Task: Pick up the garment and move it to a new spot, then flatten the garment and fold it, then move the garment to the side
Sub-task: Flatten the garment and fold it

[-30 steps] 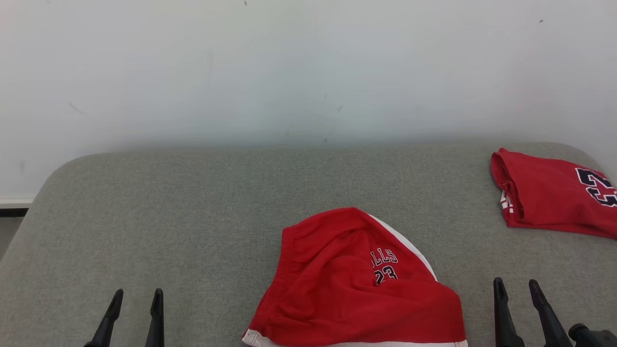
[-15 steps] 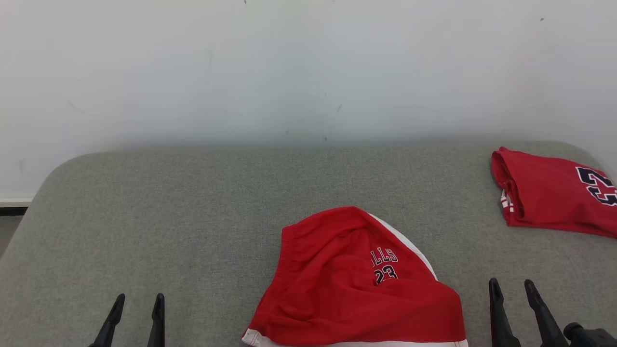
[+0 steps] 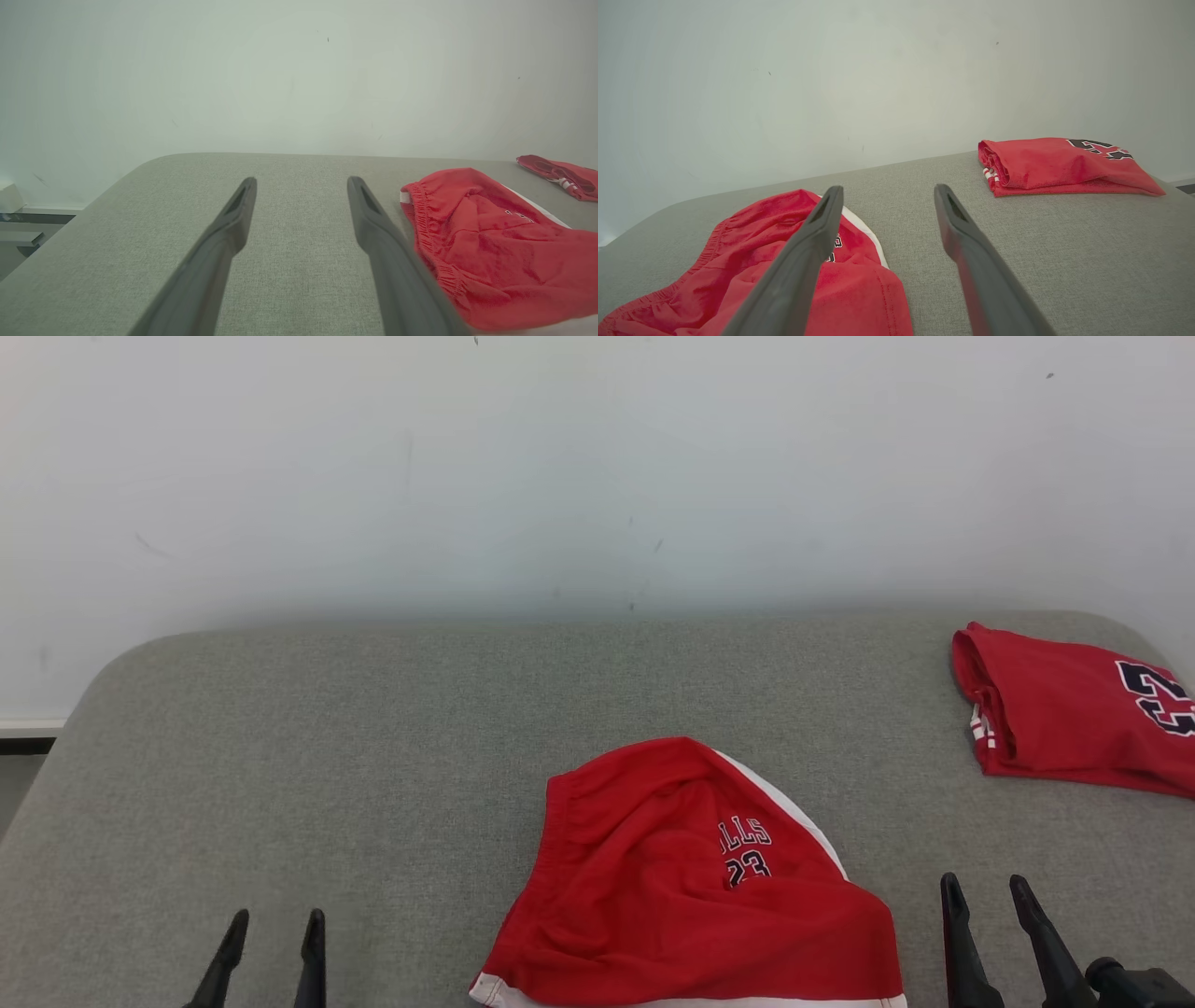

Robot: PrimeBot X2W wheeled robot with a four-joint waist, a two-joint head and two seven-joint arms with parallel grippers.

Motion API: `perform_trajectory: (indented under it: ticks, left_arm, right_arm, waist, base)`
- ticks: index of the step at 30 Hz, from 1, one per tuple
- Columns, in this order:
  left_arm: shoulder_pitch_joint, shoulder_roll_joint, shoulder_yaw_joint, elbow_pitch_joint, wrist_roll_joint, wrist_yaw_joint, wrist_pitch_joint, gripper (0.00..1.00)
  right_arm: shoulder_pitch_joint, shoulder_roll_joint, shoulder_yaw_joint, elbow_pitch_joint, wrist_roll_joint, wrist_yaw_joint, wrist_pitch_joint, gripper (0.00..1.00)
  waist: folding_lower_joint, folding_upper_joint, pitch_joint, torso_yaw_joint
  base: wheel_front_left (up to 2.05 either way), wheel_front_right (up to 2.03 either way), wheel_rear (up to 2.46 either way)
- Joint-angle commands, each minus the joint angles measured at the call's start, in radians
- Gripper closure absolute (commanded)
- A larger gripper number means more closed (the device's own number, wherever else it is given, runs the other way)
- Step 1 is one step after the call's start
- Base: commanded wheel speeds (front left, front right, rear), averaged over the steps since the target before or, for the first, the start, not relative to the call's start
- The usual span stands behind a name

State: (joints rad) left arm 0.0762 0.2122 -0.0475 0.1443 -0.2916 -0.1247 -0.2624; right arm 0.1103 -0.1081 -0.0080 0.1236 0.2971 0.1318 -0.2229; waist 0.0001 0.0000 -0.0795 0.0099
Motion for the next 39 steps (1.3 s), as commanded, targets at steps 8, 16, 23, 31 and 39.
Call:
perform_trajectory:
  ticks: [8, 16, 23, 31, 39]
  left_arm:
    - [-0.061, 0.000, -0.162, 0.079, -0.010, -0.005, -0.003, 0.00]
    - [-0.152, 0.030, -0.363, 0.196, -0.080, -0.005, -0.003, 0.00]
    - [-0.204, 0.073, -0.487, 0.303, -0.135, -0.005, -0.003, 0.00]
    - [-0.246, 0.117, -0.602, 0.371, -0.191, -0.005, -0.003, 0.00]
    - [-0.300, 0.125, -0.679, 0.419, -0.232, -0.005, -0.003, 0.00]
  right_arm:
    - [-0.003, -0.012, 0.012, 0.005, 0.002, -0.003, 0.015, 0.00]
    - [-0.002, -0.026, 0.034, 0.063, -0.003, -0.003, 0.032, 0.00]
    - [-0.015, -0.032, 0.074, 0.168, -0.012, -0.003, 0.028, 0.00]
    - [-0.063, -0.019, 0.118, 0.328, 0.003, -0.003, 0.007, 0.00]
    - [-0.150, -0.005, 0.177, 0.502, 0.027, -0.003, -0.019, 0.00]
  waist:
    - [-0.0001, 0.0000, 0.007, 0.002]
    - [-0.0001, 0.0000, 0.028, -0.026]
    - [-0.0001, 0.0000, 0.051, -0.050]
    - [-0.0001, 0.0000, 0.071, -0.061]
    - [-0.0001, 0.0000, 0.081, -0.056]
  base:
    - [0.00, 0.00, 0.00]
    - [0.00, 0.00, 0.00]
    - [0.00, 0.00, 0.00]
    - [0.00, 0.00, 0.00]
    - [0.00, 0.00, 0.00]
